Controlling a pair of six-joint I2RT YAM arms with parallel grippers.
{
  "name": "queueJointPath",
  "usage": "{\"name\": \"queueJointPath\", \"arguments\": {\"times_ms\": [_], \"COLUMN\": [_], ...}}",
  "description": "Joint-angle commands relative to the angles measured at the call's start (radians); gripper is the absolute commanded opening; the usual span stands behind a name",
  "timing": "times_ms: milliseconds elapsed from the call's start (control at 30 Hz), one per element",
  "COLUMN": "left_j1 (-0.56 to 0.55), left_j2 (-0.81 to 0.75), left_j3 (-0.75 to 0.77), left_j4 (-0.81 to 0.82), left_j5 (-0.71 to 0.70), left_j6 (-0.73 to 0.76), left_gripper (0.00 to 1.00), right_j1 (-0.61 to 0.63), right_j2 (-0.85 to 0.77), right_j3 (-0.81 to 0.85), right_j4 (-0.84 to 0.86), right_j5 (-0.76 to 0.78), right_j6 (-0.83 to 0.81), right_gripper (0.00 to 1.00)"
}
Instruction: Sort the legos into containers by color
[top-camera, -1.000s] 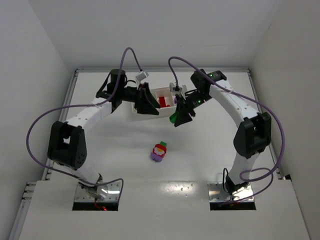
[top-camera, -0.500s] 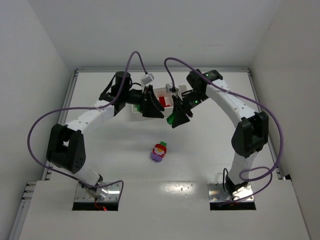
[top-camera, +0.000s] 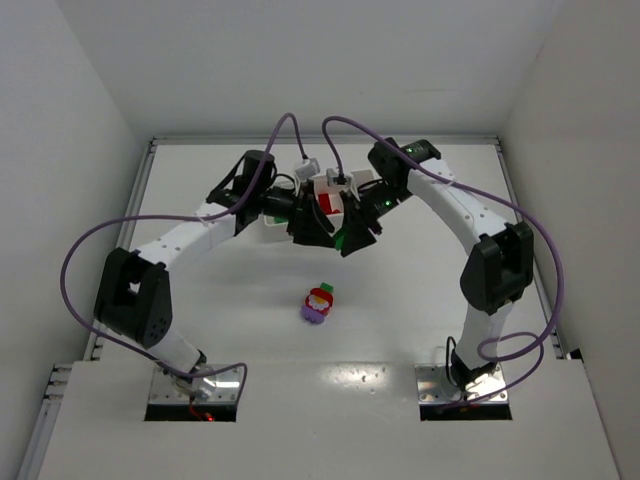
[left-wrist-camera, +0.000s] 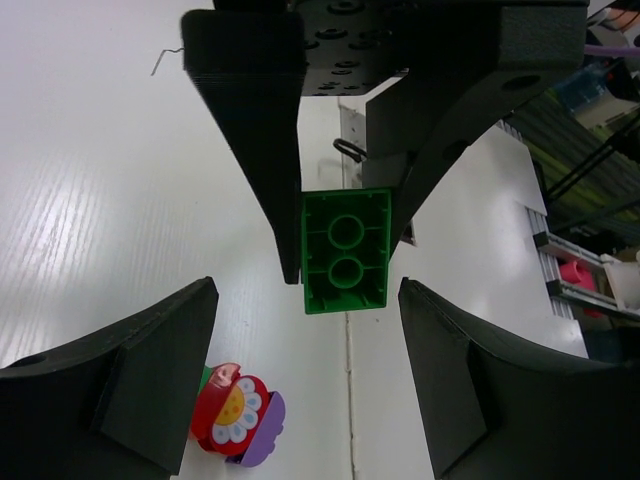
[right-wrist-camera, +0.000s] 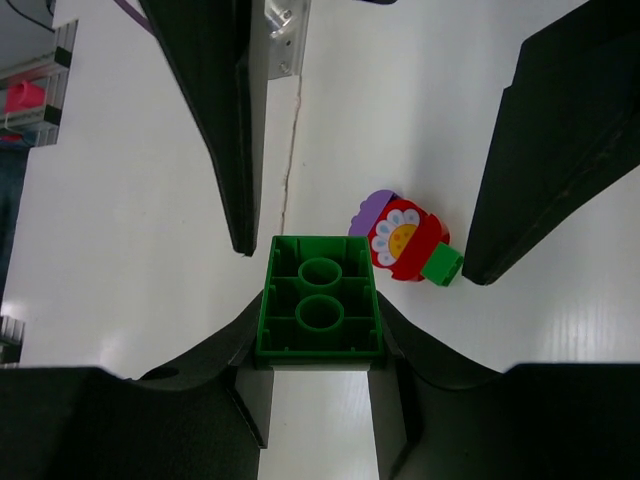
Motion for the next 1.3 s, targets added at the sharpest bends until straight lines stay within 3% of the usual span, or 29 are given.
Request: {"name": "queueJointPath", "arguments": {"times_ms": [0,233,367,400,567,633,767,900,967,1100,1133,1267], "left_j1": [-0.017,-0.027,-0.027,-0.027,-0.027,-0.036,-0.036,-0.036,-0.036,-0.025,-0.016,0.002], "left_j2": [-0.029,-0.029,-0.039,-0.039,-0.039,-0.048,-0.069,-0.080,-0.091,-0.109,-0.109,-0.128], "left_j3": [0.037,0.037,0.037,0.037,0.037,0.037,0.028,-0.006,-0.015,-0.036,-0.047,-0.070], "left_j4": [-0.001,-0.011,-0.011,-0.011,-0.011,-0.011,-0.011,-0.001,0.008,0.017,0.031,0.057], "left_j5": [0.005,0.015,0.025,0.025,0.025,0.025,0.004,-0.019,-0.031,-0.031,-0.031,-0.031], "left_j6": [0.046,0.056,0.065,0.065,0.074,0.083,0.092,0.092,0.092,0.083,0.068,0.048], "left_gripper": [0.79,0.75,0.60,0.52,0.40,0.29,0.12,0.00,0.00,0.00,0.00,0.00], "right_j1": [0.013,0.013,0.022,0.022,0.022,0.022,0.022,0.013,0.004,-0.005,-0.014,-0.034], "right_j2": [0.000,0.009,0.009,0.009,0.009,0.009,0.009,-0.012,-0.021,-0.044,-0.044,-0.054], "right_j3": [0.037,0.037,0.037,0.037,0.028,0.028,0.017,-0.001,-0.010,-0.010,-0.010,0.022], "right_j4": [0.033,0.055,0.075,0.075,0.093,0.102,0.121,0.144,0.144,0.153,0.153,0.144], "right_j5": [-0.011,-0.002,0.007,0.007,0.007,0.007,0.007,0.007,-0.002,-0.022,-0.022,-0.043], "right_j6": [0.027,0.047,0.069,0.069,0.090,0.099,0.115,0.135,0.135,0.135,0.135,0.144], "right_gripper": [0.22,0.22,0.22,0.22,0.23,0.23,0.39,0.47,0.61,0.63,0.69,0.74]}}
